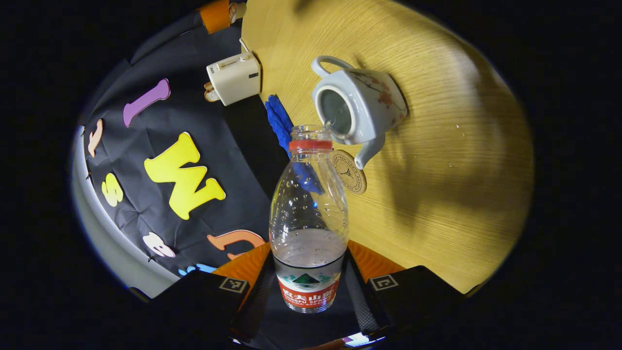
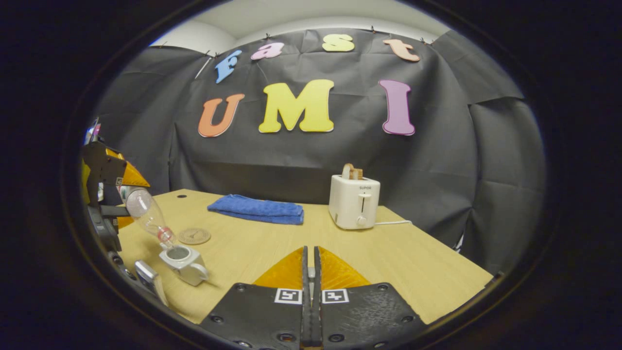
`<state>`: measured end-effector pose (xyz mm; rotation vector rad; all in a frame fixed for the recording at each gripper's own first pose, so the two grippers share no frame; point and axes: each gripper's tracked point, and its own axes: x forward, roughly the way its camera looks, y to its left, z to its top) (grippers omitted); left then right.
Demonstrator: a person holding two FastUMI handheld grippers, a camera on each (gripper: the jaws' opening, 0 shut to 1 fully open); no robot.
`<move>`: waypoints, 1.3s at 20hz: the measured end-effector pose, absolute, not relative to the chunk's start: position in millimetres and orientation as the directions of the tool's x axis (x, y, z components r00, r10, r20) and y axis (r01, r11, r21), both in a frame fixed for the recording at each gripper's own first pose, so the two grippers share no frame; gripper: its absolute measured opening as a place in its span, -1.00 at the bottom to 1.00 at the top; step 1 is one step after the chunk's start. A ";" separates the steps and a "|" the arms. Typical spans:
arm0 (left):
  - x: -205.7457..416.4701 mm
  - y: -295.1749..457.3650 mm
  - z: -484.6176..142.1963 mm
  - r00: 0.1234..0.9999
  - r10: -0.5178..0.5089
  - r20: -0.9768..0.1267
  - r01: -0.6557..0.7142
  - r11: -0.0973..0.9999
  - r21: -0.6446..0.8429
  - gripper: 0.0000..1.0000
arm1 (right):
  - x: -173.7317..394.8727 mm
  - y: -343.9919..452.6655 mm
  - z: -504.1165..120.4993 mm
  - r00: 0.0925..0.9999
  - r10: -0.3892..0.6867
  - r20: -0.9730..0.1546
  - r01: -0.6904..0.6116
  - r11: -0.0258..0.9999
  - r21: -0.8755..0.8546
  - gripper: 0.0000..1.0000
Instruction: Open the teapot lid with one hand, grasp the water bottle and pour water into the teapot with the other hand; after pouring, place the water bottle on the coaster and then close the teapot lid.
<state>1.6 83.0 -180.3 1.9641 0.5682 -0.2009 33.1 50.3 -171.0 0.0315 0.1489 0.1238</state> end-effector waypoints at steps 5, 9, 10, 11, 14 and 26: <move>1.1 78.6 -174.6 0.881 0.304 -0.362 0.466 -0.424 0.777 0.53 | 32.5 46.4 -172.8 0.981 0.122 -0.154 -0.115 0.992 0.053 -1.00; 1.8 78.3 -171.4 0.882 0.305 -0.359 0.465 -0.449 0.763 0.51 | 29.4 48.1 -172.9 0.979 0.128 -0.159 -0.119 0.991 0.063 -1.00; 1.1 77.8 -170.4 0.884 0.307 -0.354 0.463 -0.456 0.760 0.51 | 30.0 48.7 -172.9 0.978 0.129 -0.162 -0.120 0.991 0.062 -0.99; 0.4 77.1 -169.9 0.885 0.304 -0.353 0.461 -0.462 0.758 0.51 | 28.7 47.8 -174.0 0.978 0.129 -0.162 -0.120 0.991 0.061 -0.99; 0.4 75.1 -169.1 0.892 0.296 -0.342 0.449 -0.475 0.757 0.51 | 26.5 46.3 -171.7 0.980 0.123 -0.158 -0.115 0.992 0.058 -0.99; 0.3 67.7 -166.4 0.909 0.268 -0.319 0.415 -0.517 0.749 0.51 | 16.7 42.4 -174.0 0.980 0.096 -0.177 -0.091 0.995 0.036 -0.99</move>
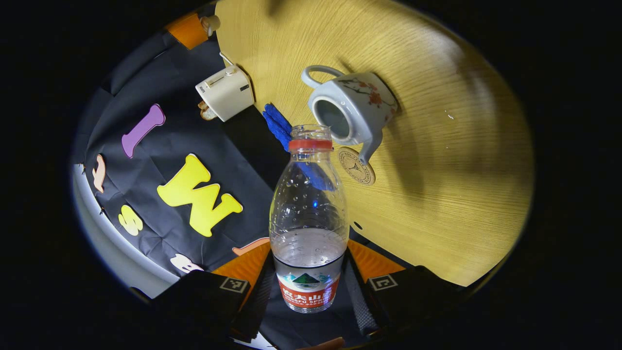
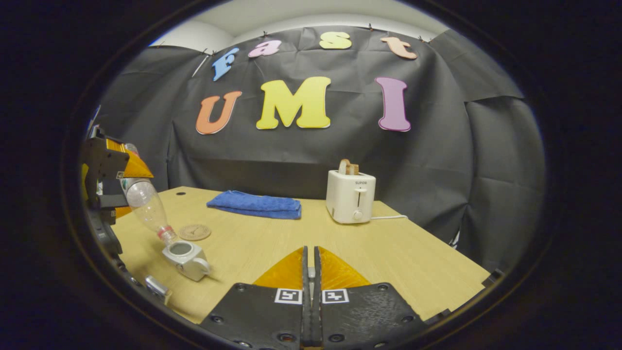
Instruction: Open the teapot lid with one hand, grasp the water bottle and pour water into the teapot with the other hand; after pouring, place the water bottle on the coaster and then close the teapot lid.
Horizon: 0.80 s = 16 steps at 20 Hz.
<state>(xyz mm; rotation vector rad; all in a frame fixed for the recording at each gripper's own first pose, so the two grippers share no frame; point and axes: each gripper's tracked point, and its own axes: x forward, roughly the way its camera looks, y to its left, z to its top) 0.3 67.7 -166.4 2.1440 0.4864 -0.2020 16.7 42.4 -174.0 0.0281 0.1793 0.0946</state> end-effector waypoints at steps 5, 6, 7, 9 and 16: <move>-0.5 69.6 -174.5 0.911 0.236 -0.340 0.413 -0.474 0.778 0.50 | 9.7 35.3 -174.4 0.980 0.074 -0.186 -0.067 0.997 0.045 -0.99; -2.1 72.2 -181.3 0.903 0.234 -0.361 0.429 -0.433 0.793 0.50 | 8.1 34.3 -171.1 0.981 0.070 -0.179 -0.062 0.997 0.046 -0.99; -1.5 76.5 -187.9 0.893 0.235 -0.384 0.449 -0.385 0.807 0.50 | 7.4 32.1 -170.2 0.983 0.059 -0.174 -0.053 0.998 0.040 -0.99; -0.6 79.4 -195.4 0.890 0.223 -0.397 0.451 -0.312 0.836 0.50 | 3.6 32.8 -168.1 0.985 0.049 -0.167 -0.047 0.999 0.018 -0.99; 2.6 98.4 -222.0 0.882 0.191 -0.432 0.434 0.031 0.900 0.49 | -1.9 40.3 -166.1 0.985 0.023 -0.171 -0.031 0.999 -0.040 -0.99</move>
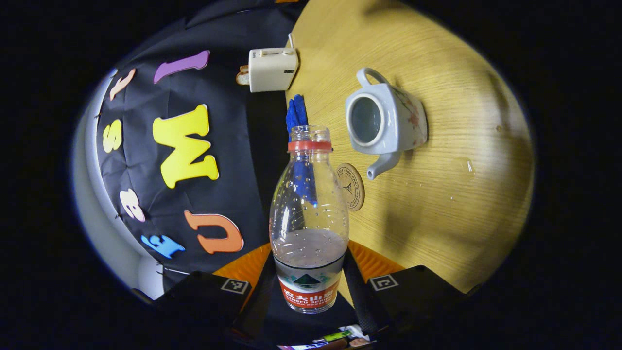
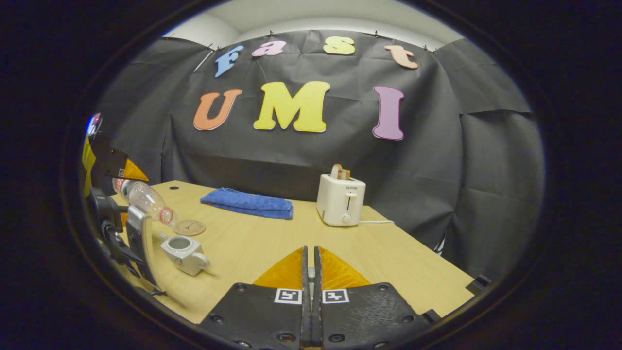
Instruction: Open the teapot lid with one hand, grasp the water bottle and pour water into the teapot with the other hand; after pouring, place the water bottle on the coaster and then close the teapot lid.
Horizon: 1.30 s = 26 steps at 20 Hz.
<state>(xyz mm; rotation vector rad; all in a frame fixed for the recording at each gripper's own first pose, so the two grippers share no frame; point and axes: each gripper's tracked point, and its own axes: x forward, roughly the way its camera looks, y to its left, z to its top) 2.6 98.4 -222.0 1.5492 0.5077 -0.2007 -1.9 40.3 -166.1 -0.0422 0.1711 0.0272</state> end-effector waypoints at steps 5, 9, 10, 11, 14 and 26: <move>-1.0 92.5 -235.4 0.871 0.117 -0.478 0.405 0.380 0.831 0.51 | -3.2 43.1 -164.6 0.984 0.009 -0.177 -0.018 0.999 -0.051 -0.99; 6.0 93.1 -225.9 0.887 0.076 -0.456 0.312 0.628 0.713 0.51 | -4.0 46.7 -168.4 0.983 0.003 -0.186 -0.016 0.998 -0.067 -0.99; 4.1 94.4 -226.9 0.885 0.075 -0.460 0.283 0.699 0.657 0.51 | -3.4 48.3 -168.9 0.982 0.002 -0.190 -0.016 0.997 -0.072 -0.99; 4.5 91.7 -227.5 0.887 0.058 -0.457 0.255 0.766 0.591 0.50 | -4.4 49.2 -169.4 0.982 0.000 -0.188 -0.015 0.997 -0.074 -0.99; 17.8 86.0 -212.3 0.919 0.020 -0.393 0.162 0.891 0.424 0.50 | -5.9 52.6 -172.6 0.982 -0.002 -0.190 -0.013 0.997 -0.079 -0.98; 68.3 80.4 -173.7 0.983 -0.029 -0.179 0.014 0.996 -0.085 0.53 | -2.5 61.8 -194.9 0.972 0.019 -0.232 -0.036 0.997 -0.068 -0.99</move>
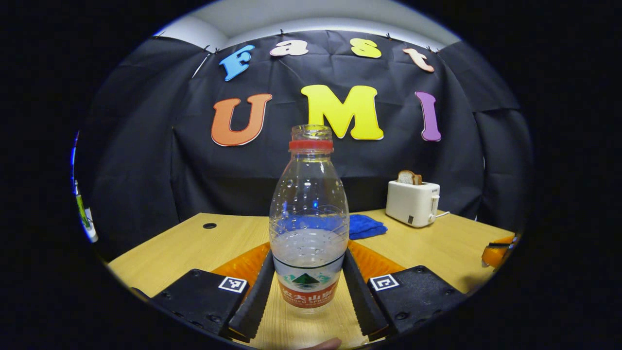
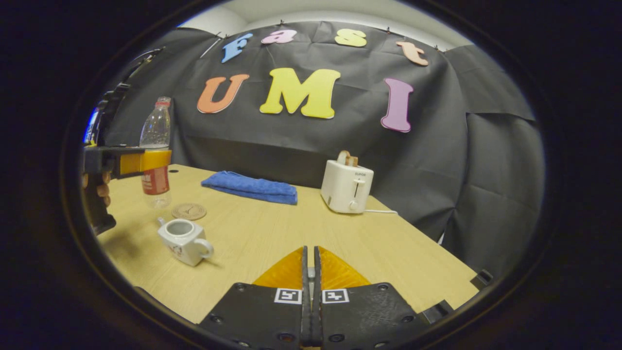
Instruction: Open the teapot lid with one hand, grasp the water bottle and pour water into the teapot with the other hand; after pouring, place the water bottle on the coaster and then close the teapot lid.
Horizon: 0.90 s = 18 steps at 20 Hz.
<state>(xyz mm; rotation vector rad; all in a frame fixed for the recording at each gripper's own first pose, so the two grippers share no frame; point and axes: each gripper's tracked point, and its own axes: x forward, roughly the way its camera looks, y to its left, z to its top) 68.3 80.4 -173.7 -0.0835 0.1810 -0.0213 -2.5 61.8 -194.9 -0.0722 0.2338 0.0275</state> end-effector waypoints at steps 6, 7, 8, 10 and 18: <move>105.9 80.9 -179.4 0.985 -0.044 -0.166 0.016 0.986 -0.168 0.55 | 1.7 63.7 -196.7 0.973 0.027 -0.228 -0.043 0.997 -0.066 -0.99; 111.0 79.3 -179.3 0.986 -0.054 -0.157 0.027 0.985 -0.168 0.55 | 0.1 64.3 -199.0 0.972 0.031 -0.231 -0.047 0.997 -0.064 -0.99; 116.7 77.6 -178.9 0.987 -0.056 -0.151 0.030 0.986 -0.166 0.55 | -0.2 64.6 -199.2 0.972 0.034 -0.231 -0.050 0.997 -0.064 -0.99; 126.2 75.5 -189.7 0.986 -0.055 -0.160 0.030 0.987 -0.155 0.55 | 0.4 61.6 -198.2 0.973 0.028 -0.228 -0.045 0.997 -0.070 -0.99; 133.0 72.7 -215.4 0.974 -0.047 -0.222 0.021 0.993 -0.119 0.55 | -0.9 54.1 -203.7 0.971 0.025 -0.237 -0.041 0.997 -0.063 -0.99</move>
